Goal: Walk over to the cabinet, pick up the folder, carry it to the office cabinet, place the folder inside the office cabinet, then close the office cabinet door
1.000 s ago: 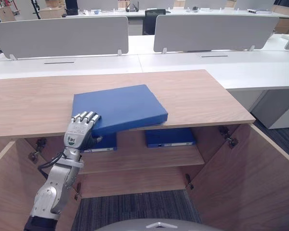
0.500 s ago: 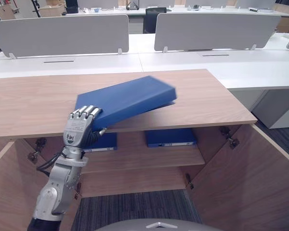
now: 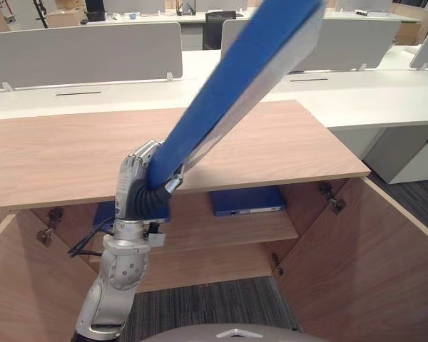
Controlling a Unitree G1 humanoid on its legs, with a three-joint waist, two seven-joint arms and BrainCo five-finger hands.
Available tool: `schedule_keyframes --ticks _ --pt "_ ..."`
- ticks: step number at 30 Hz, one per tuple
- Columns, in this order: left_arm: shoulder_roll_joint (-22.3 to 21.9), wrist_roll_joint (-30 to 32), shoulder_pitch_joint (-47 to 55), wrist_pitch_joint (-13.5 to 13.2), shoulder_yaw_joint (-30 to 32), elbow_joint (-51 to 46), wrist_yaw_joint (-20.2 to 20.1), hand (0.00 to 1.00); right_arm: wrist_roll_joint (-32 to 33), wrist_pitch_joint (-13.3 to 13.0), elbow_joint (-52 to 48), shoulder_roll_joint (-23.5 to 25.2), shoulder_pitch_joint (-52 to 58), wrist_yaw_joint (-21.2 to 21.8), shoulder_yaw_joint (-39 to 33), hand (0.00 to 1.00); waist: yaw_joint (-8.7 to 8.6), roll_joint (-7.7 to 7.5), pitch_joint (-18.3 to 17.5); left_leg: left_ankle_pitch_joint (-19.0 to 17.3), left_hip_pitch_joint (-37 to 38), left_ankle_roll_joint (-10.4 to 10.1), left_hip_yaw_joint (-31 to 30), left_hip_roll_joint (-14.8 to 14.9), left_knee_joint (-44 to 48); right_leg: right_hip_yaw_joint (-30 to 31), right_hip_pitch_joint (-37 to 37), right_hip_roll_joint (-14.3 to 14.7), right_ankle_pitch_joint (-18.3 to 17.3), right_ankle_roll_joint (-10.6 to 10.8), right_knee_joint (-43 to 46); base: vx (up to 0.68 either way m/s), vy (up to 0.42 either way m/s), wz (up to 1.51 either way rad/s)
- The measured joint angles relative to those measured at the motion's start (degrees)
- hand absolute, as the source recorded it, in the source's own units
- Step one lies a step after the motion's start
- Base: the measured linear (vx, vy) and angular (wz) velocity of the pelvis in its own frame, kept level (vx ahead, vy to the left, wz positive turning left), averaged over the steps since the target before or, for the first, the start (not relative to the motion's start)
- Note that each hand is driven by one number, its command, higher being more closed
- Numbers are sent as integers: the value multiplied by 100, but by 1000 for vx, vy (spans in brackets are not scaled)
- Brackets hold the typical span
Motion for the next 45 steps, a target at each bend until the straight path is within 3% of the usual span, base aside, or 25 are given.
schedule_keyframes --ticks 6,16,29,38,45 --pt "-347 -628 -2 -20 -39 -361 246 100 250 -220 -1384 160 417 -194 56 0 -35 -25 -8 20 3 30 203 -6 1 202 -149 6 115 17 4 -5 13 -18" --pt "-807 -1374 706 -29 171 -532 662 100 958 -669 -4352 1012 1182 -219 -80 0 -139 -39 16 -2 -77 48 543 -33 -1 528 -451 -4 200 91 1 -53 20 -16" --pt "-1017 -2247 1294 -77 -64 -560 813 100 1157 -1384 -7937 1152 1636 -628 139 0 -206 -158 30 -127 -12 44 861 -36 0 799 -548 2 300 143 15 11 11 -13" --pt "-1010 -2413 1257 -166 -97 -532 758 100 1014 -1571 -8823 1030 1323 -816 170 0 -189 -245 -7 -107 -128 71 765 -57 -1 772 -586 -16 382 227 -3 -6 1 5" --pt "-927 -2397 989 -266 13 -473 360 100 838 -1687 -8924 778 462 -469 185 0 -141 -239 -7 -1 -273 159 424 -157 -3 506 -581 -111 395 238 9 -49 15 21"
